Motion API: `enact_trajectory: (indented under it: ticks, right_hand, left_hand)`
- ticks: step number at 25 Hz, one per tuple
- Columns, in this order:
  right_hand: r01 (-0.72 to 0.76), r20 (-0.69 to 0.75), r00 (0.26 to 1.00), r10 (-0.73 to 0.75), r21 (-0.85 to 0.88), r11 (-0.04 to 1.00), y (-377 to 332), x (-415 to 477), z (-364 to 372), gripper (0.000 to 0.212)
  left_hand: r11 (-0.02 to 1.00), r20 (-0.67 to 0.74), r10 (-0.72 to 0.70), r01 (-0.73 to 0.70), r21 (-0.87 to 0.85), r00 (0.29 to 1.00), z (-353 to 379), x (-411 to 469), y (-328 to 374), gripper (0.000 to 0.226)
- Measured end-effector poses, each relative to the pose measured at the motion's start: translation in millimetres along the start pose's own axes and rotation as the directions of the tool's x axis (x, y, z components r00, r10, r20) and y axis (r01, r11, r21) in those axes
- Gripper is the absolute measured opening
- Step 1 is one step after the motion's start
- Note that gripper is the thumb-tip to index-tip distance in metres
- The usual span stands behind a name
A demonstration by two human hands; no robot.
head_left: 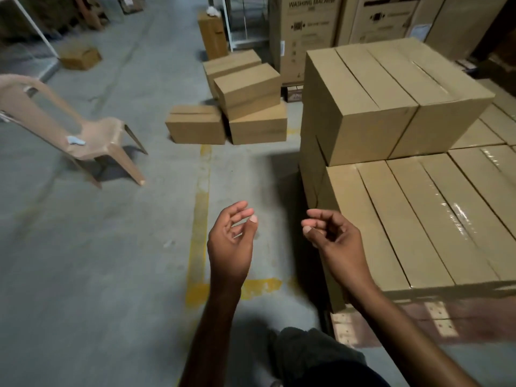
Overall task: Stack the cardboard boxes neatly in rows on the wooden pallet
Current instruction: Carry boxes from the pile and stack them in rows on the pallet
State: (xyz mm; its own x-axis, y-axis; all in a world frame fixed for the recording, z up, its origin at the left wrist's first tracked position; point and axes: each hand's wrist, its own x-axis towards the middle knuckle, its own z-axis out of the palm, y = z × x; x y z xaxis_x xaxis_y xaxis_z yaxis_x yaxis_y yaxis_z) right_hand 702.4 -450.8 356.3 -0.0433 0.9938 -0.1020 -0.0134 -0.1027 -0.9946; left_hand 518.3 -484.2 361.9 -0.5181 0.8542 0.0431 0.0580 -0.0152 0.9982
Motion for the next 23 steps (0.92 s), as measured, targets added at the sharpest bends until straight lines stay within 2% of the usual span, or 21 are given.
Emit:
enact_trajectory:
  ticks: [4,9,15,19,23]
  right_hand:
    - [0.002,-0.059,0.998,-0.002,-0.002,1.000,3.5,80.8,55.7,0.026]
    - [-0.003,-0.039,0.999,0.003,0.009,1.000,-6.8,204.5,137.2,0.024]
    - [0.022,-0.006,1.000,-0.022,0.002,1.000,-39.1,343.6,225.6,0.021]
    - [0.001,-0.025,1.000,-0.001,0.001,1.000,-35.1,442.4,296.6,0.021]
    - [-0.008,-0.127,0.992,0.007,-0.014,1.000,-24.7,542.1,365.6,0.021]
  left_hand:
    - [1.000,0.034,0.002,-0.001,-0.010,0.999,-15.5,92.3,-8.8,0.028]
    - [0.999,0.031,-0.044,0.044,0.011,0.999,-25.9,237.8,-22.6,0.029]
    - [1.000,0.030,-0.024,0.024,0.019,0.999,-37.8,404.7,-11.3,0.028]
    - [0.999,0.078,-0.038,0.035,0.036,0.996,-47.8,536.2,-32.2,0.028]
    - [0.996,0.188,-0.058,0.045,0.075,0.980,-56.1,674.6,-56.5,0.029]
